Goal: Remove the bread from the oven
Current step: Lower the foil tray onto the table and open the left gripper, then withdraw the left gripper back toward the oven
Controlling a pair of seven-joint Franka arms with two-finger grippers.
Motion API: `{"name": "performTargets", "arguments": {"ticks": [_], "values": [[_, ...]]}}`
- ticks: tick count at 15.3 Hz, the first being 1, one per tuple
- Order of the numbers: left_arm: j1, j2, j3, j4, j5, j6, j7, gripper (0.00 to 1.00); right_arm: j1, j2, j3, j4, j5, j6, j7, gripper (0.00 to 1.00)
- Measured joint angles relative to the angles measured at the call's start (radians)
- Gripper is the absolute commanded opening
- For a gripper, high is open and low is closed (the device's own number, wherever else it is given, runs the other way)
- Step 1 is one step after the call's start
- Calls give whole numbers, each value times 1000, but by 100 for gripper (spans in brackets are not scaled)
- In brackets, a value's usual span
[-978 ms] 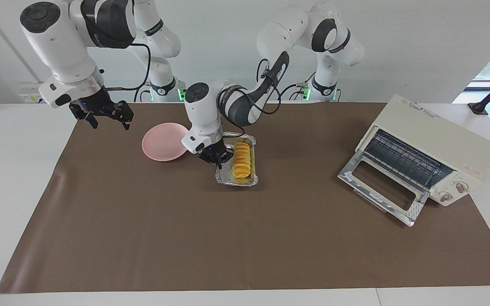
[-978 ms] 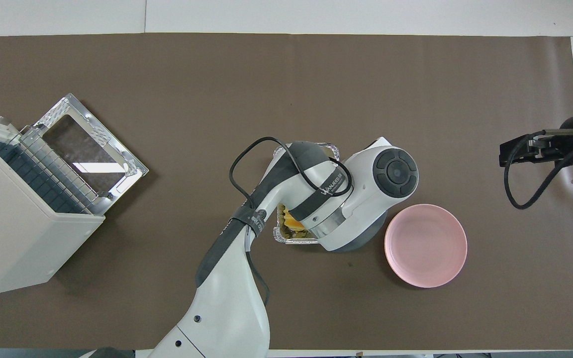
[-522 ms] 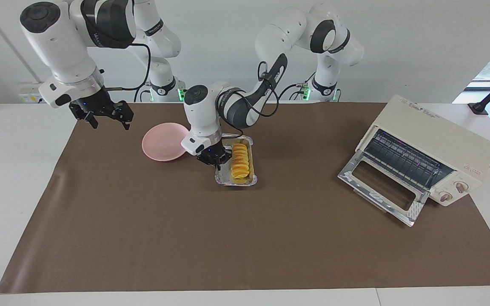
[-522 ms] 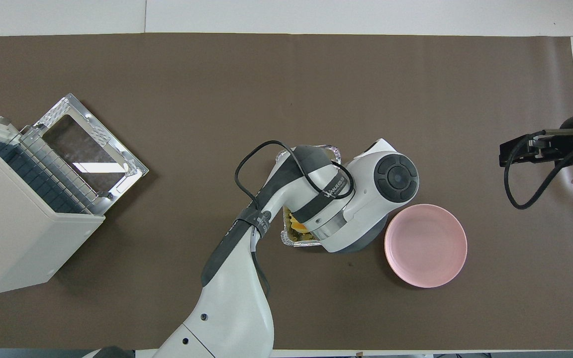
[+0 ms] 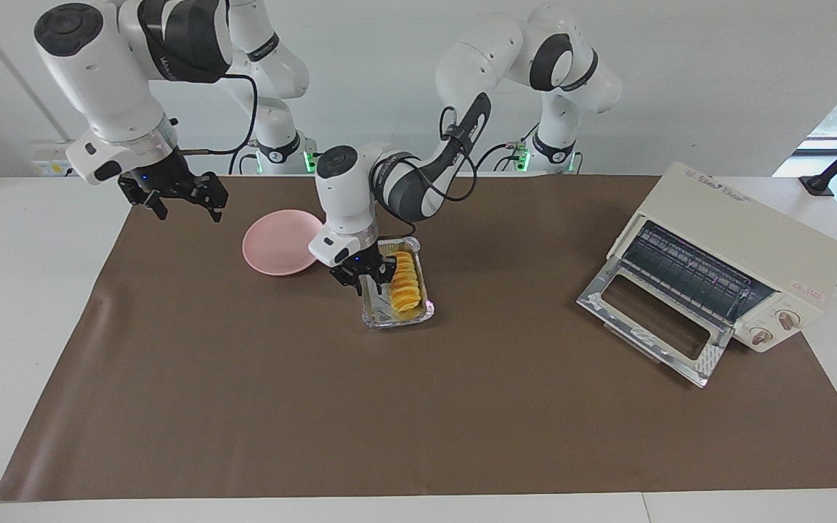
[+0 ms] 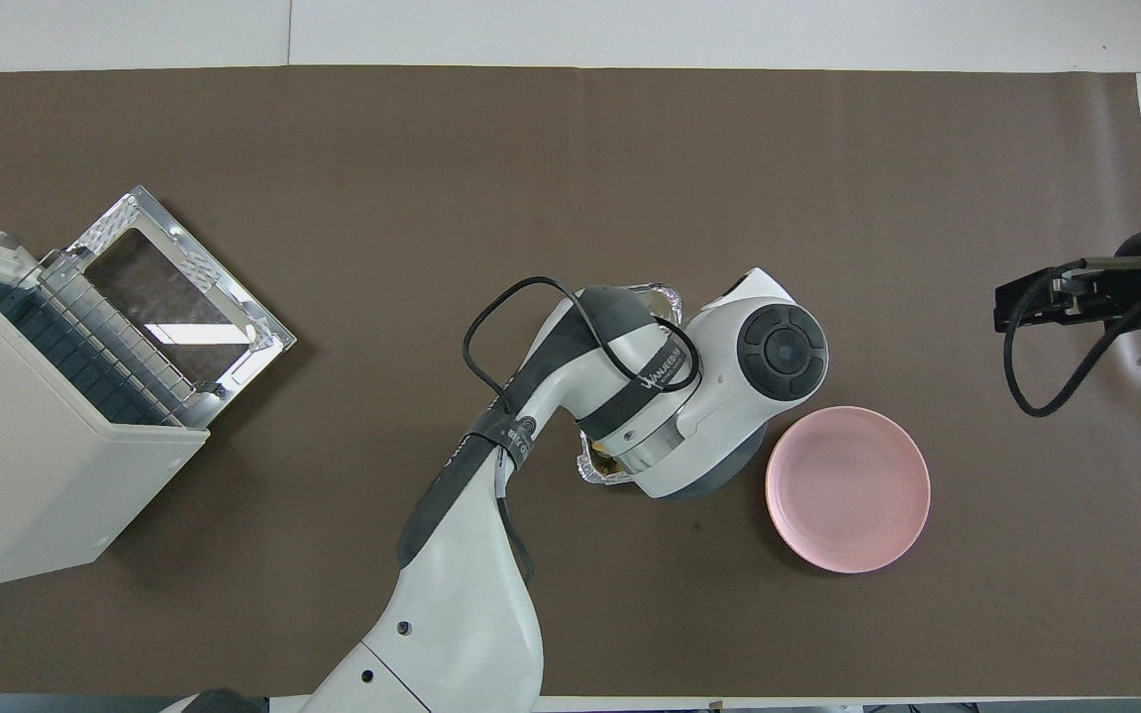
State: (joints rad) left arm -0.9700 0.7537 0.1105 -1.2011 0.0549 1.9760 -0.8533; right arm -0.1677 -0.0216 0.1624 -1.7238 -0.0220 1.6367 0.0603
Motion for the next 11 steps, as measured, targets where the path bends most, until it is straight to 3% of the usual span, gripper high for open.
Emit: {"name": "performTargets", "arguments": {"ticks": [6, 11], "values": [[97, -48, 10, 18, -83, -5, -2, 100, 0, 0, 0, 0, 0, 0, 0, 100], [238, -203, 15, 11, -84, -105, 117, 100, 0, 0, 0, 0, 0, 0, 0, 100]]}}
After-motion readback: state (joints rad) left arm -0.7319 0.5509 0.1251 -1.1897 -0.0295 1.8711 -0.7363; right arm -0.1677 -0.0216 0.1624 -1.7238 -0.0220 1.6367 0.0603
